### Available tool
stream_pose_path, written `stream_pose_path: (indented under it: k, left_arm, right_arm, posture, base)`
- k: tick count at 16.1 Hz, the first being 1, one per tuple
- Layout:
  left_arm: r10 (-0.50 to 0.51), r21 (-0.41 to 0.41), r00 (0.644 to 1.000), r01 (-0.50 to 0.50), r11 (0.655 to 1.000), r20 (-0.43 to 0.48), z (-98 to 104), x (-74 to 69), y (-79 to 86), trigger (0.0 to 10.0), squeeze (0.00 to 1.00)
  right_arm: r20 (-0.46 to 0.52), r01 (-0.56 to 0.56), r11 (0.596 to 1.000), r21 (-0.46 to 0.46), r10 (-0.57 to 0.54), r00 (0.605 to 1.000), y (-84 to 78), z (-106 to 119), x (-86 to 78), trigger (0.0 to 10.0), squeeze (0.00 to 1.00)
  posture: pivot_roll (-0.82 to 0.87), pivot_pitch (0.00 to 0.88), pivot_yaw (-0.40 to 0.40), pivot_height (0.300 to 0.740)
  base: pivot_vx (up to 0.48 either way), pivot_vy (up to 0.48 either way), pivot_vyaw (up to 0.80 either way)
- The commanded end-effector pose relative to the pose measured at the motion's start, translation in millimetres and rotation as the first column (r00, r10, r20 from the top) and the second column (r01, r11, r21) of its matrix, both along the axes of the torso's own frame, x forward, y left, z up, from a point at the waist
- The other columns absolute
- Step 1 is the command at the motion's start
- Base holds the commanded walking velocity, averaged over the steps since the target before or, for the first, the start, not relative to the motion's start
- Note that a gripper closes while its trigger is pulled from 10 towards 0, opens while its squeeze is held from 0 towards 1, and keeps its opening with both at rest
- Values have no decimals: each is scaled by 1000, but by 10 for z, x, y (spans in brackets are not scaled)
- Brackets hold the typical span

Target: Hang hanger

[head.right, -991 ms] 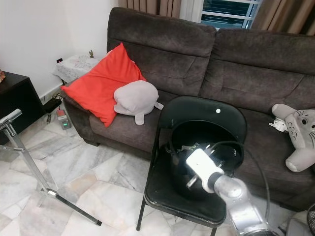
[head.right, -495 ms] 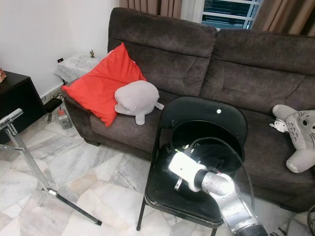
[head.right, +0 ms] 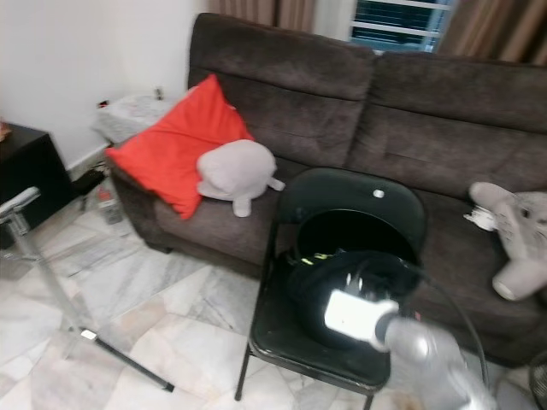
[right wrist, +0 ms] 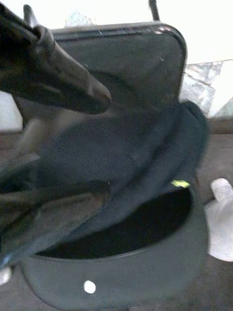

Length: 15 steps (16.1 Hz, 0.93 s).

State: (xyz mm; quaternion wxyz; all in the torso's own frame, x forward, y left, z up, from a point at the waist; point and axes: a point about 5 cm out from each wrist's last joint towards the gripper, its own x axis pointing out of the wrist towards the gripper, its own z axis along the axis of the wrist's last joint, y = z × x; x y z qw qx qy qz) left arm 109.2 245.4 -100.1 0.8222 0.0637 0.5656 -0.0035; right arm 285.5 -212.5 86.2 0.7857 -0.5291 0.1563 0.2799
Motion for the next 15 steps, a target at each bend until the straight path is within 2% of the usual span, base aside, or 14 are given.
stream_pose_path:
  k: [1, 3, 4, 5, 6, 13, 15]
  left_arm:
    - [0, -5, 1000, -1, 1000, -18, -14, -38, -12, 10000, 0]
    - [0, -5, 1000, 0, 1000, -18, -14, -35, -13, 10000, 0]
    - [0, -5, 1000, 0, 1000, -18, -14, -33, -14, 10000, 0]
    - [-1, -5, 1000, 1, 1000, -18, -13, -31, -14, 10000, 0]
    - [-1, -6, 1000, 1, 1000, -17, -12, -26, -13, 10000, 0]
    - [6, -1, 1000, -6, 1000, -13, -4, -16, 7, 10000, 0]
    - [7, 1, 1000, -7, 1000, -14, -3, -18, 13, 10000, 0]
  right_arm:
    - [60, -35, 991, -129, 43, 997, -36, 6, -48, 10000, 1000]
    - [107, 2, 982, -187, 18, 994, -119, -35, -38, 10000, 1000]
    - [129, 41, 982, -185, -18, 991, -160, -74, -13, 10000, 973]
    - [145, 55, 977, -205, -26, 989, -180, -110, 4, 10000, 0]
    - [166, 68, 960, -273, -23, 986, -221, -228, 52, 10000, 0]
    - [251, 51, 933, -355, 42, 967, -153, -370, 259, 10000, 0]
    - [246, 42, 931, -362, 52, 968, -132, -407, 267, 10000, 0]
  posture:
    - [17, 0, -54, 740]
    - [17, 0, -53, 740]
    - [16, 0, -52, 740]
    - [17, 0, -51, 740]
    - [23, 0, -52, 740]
    - [49, 0, -48, 740]
    - [51, 0, -47, 740]
  base:
    - [0, 0, 0]
    - [0, 0, 0]
    - [0, 0, 0]
    - [0, 0, 0]
    - [0, 0, 0]
    - [0, 0, 0]
    - [0, 0, 0]
